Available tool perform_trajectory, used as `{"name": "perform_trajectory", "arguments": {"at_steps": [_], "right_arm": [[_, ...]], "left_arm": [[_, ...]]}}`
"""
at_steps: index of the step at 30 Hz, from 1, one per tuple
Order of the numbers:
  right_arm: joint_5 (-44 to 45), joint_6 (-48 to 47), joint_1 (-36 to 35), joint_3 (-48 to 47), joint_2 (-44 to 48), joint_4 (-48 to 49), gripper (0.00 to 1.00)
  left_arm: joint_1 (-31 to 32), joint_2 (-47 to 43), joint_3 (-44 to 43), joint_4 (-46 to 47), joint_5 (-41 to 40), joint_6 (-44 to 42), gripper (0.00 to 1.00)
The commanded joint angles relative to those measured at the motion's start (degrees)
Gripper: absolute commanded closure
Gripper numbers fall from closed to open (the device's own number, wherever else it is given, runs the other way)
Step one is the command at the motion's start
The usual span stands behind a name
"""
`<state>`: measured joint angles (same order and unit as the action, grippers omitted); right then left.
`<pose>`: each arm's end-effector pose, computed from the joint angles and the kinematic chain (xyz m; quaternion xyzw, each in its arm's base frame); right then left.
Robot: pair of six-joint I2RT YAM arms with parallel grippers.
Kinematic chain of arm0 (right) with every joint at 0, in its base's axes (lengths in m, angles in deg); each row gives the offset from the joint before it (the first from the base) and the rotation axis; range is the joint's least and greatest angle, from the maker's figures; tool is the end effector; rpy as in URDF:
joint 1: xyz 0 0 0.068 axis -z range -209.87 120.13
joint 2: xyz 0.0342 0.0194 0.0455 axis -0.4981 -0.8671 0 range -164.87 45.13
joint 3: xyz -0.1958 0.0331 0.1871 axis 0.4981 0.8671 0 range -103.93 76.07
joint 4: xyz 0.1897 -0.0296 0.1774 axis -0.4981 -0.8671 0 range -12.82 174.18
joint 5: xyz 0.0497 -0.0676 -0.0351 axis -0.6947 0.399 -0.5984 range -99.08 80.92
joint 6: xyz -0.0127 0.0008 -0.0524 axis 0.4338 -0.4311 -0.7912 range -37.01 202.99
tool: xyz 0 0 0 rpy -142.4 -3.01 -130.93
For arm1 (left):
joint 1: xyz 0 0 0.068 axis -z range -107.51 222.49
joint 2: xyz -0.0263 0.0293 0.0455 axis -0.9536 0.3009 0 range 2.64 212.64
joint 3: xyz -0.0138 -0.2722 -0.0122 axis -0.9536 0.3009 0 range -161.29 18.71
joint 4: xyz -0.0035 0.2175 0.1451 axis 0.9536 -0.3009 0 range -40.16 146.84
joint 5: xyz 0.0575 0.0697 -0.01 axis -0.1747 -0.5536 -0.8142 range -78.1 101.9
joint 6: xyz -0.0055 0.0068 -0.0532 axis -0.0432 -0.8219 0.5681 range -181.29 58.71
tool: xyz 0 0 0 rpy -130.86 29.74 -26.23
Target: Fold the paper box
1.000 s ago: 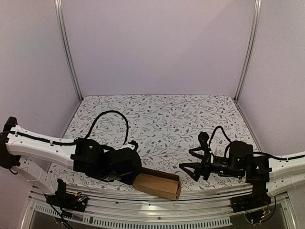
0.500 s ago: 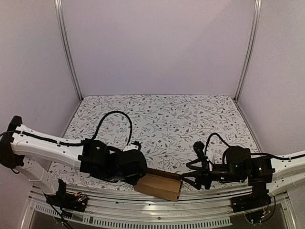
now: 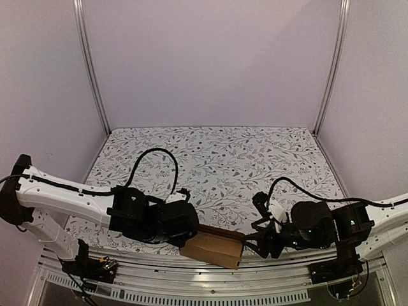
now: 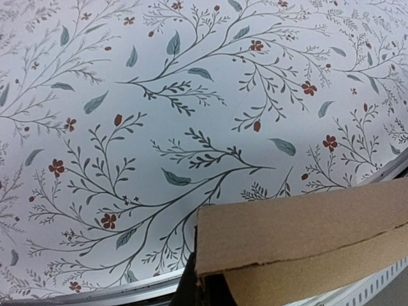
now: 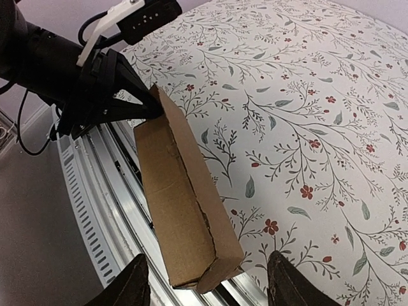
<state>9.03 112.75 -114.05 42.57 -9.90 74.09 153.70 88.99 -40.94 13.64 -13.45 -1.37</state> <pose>0.0324 0.2082 0.2392 -0.3260 0.8019 0.3288 0.3776 0.0587 -0.2798 0.2208 0.1398 0.9512 -0.0887 0.2604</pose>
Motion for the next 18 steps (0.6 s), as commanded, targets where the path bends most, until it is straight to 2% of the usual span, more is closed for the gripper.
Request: {"name": "perform_trajectory", "arguments": {"at_steps": [1, 6, 18], "right_arm": [[5.7, 4.7, -2.2, -4.8, -3.5, -10.4, 0.41], [5.5, 9.3, -2.6, -7.9, -8.4, -14.7, 0.48], [4.0, 17.8, -4.6, -10.5, -13.6, -14.9, 0.61]], "left_arm": [[1.2, 1.3, 0.1, -1.5, 1.4, 0.9, 1.00], [1.2, 1.2, 0.5, -1.2, 1.3, 1.0, 1.00], [1.4, -0.5, 2.3, -0.2, 0.6, 1.5, 1.00]]}}
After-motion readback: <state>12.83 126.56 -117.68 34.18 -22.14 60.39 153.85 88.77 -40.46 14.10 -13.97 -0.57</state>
